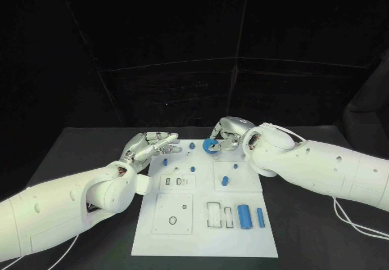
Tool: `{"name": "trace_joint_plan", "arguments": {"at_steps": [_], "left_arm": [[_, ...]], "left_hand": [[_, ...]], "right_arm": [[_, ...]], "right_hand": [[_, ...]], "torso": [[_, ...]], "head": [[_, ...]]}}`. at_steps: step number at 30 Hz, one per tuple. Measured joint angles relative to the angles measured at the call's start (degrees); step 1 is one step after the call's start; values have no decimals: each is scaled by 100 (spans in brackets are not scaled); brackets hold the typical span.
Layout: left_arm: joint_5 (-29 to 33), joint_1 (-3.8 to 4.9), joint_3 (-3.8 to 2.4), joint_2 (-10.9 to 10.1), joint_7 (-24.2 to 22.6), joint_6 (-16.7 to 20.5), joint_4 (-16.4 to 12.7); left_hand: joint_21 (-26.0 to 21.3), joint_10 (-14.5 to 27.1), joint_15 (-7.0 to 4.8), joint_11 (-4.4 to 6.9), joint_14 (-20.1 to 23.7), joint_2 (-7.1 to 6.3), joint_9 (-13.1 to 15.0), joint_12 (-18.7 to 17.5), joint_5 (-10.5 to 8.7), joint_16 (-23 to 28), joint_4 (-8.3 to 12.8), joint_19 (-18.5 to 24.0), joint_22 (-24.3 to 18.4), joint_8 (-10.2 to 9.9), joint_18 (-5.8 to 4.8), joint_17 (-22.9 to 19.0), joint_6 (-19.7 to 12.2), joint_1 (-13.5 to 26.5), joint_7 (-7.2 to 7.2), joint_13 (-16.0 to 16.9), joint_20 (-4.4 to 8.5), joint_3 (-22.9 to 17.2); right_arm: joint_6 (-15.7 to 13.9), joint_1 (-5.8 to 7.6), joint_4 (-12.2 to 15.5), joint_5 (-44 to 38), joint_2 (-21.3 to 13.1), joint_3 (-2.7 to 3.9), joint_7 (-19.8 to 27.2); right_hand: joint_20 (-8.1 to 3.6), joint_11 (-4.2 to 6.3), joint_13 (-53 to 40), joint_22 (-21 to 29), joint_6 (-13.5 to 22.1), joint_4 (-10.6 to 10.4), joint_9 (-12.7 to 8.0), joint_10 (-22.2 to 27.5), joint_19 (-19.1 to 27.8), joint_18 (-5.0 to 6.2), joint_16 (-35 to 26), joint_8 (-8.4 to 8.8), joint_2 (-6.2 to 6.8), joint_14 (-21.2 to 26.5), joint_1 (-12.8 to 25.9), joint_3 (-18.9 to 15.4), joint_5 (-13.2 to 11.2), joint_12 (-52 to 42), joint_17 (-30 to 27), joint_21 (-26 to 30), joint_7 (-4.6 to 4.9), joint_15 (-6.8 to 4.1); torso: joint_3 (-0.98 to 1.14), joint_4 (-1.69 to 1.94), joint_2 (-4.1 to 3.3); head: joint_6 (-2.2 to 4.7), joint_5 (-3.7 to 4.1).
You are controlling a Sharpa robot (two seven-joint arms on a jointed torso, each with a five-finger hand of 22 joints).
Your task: Assemble the parts on the task board
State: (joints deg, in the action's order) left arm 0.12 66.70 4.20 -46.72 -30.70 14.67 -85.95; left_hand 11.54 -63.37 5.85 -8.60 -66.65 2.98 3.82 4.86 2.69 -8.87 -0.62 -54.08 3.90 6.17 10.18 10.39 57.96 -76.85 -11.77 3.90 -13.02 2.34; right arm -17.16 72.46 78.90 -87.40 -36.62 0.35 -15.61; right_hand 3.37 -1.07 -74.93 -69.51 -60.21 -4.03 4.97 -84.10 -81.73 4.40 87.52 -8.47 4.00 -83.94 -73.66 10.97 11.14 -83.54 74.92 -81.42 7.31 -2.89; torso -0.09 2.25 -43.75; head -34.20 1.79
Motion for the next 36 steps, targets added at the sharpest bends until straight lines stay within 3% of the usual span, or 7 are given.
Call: {"name": "trace_joint_plan", "arguments": {"at_steps": [7,12,19,30,36], "left_arm": [[0,0,0,-35,3,-4,5],[0,1,0,-38,1,-3,19],[0,3,0,-32,-2,2,38],[0,4,0,-8,-3,2,49],[0,4,0,3,-3,2,51]], "left_hand": [[0,0,0,0,0,0,0,0,0,0,0,0,1,0,0,0,0,0,0,0,0,0],[0,0,0,0,0,0,0,0,0,0,0,0,-5,0,0,-1,0,0,0,-4,0,0],[0,0,0,0,0,0,0,0,0,0,0,0,-4,0,0,-1,0,0,0,-4,0,0],[-22,0,21,0,21,0,0,-21,0,24,32,0,-3,1,0,-2,-1,0,0,-4,0,0],[-22,0,21,0,21,0,0,-21,0,24,32,0,-3,1,0,-2,-1,0,1,-3,0,0]], "right_arm": [[-133,-1,-1,-128,366,-25,-30],[-144,-43,-166,-195,615,-88,-31],[-120,-129,-474,-260,889,-125,-31],[-81,-201,-771,-425,1164,-114,-56],[-101,-227,-834,-509,1274,-111,-55]], "right_hand": [[0,-6,0,-21,-9,-15,-9,-6,0,0,0,6,15,0,-15,14,43,0,0,0,-5,0],[21,-6,0,-29,-10,-26,-17,-6,-21,1,0,34,15,0,-15,25,67,0,-1,0,-6,1],[21,-6,1,-45,-18,-32,-27,-6,-21,2,0,41,15,0,-15,31,66,34,-1,-22,-14,1],[21,-28,1,-56,-27,-32,-27,16,-21,2,0,106,39,0,8,65,66,101,-1,-22,-25,1],[21,-59,1,-55,-6,-16,-38,7,-20,2,0,184,61,-21,-13,80,65,130,-1,-22,-40,22]], "torso": [[-7,14,-2],[-7,17,-3],[-5,20,-8],[6,-10,-7],[10,-14,-7]], "head": [[-12,-34],[-34,-57],[-53,-88],[-46,-164],[-46,-161]]}}
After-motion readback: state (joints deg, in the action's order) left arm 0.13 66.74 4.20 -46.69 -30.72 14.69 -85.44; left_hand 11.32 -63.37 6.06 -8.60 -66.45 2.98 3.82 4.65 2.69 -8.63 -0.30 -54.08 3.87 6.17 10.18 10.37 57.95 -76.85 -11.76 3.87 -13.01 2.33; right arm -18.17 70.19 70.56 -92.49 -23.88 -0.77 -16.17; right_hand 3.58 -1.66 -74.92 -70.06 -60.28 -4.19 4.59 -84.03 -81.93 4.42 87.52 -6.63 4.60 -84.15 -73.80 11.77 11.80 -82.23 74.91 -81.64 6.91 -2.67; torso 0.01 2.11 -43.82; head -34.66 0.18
